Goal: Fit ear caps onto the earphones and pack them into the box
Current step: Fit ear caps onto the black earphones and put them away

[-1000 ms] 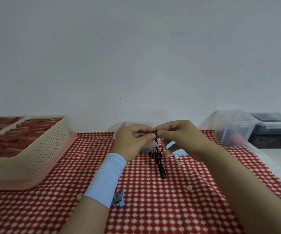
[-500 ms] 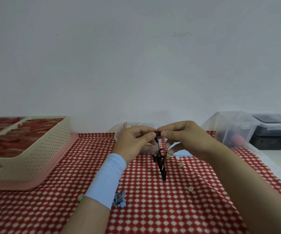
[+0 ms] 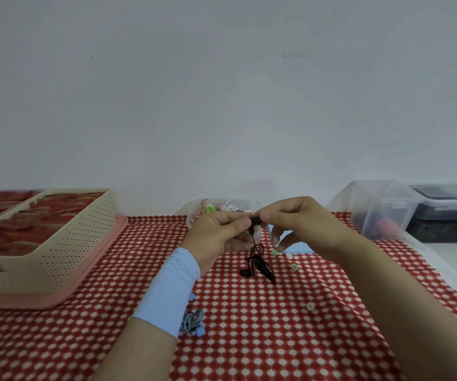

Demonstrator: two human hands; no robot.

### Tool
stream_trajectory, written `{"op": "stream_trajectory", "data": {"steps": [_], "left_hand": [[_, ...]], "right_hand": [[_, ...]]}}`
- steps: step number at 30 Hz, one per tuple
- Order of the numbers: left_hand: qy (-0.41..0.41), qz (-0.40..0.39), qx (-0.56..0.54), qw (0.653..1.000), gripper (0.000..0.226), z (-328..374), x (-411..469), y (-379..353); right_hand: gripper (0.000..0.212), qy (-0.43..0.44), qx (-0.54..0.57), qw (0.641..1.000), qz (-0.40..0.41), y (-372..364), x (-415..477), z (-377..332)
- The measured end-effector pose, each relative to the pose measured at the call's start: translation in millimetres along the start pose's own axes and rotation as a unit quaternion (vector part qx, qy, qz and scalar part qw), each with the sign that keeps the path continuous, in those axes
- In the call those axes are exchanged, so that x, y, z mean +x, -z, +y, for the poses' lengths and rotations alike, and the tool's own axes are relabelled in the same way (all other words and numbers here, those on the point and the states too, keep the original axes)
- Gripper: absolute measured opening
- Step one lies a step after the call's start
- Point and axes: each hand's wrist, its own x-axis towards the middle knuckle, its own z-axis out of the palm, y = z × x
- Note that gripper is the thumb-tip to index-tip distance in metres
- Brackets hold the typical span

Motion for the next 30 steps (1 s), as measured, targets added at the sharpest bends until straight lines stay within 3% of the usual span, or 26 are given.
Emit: {"op": "stream_trajectory", "data": {"steps": [4, 14, 18, 22, 24, 28, 30], "left_hand": [[0.006, -0.033, 0.003, 0.999, 0.019, -1, -2, -1], [0.004, -0.012, 0.009, 1.0, 0.021, -5, 3, 7], [-0.01, 0.009, 0.014, 1.0, 0.028, -2, 4, 11], [-0.025, 0.04, 0.042, 0.998, 0.02, -1, -2, 15], [-0.033, 0.048, 0.043, 0.997, 0.02, 1, -6, 15], [-0.044, 0.056, 0.032, 0.997, 0.02, 11, -15, 22], [-0.058, 0.07, 0.077, 0.993, 0.019, 21, -16, 30]], "right_hand": [[0.014, -0.006, -0.006, 1.0, -0.012, 3, -1, 1], [0.013, 0.013, 0.001, 1.0, 0.023, -10, 5, 7], [0.021, -0.018, -0.11, 0.993, 0.042, -9, 7, 9], [0.04, -0.063, -0.226, 0.971, -0.049, -27, 5, 14], [0.038, -0.041, -0.286, 0.956, -0.047, -39, 4, 18], [0.022, -0.001, -0.234, 0.972, 0.002, -46, 4, 21], [0.019, 0.005, -0.17, 0.985, 0.022, -45, 4, 15]]}}
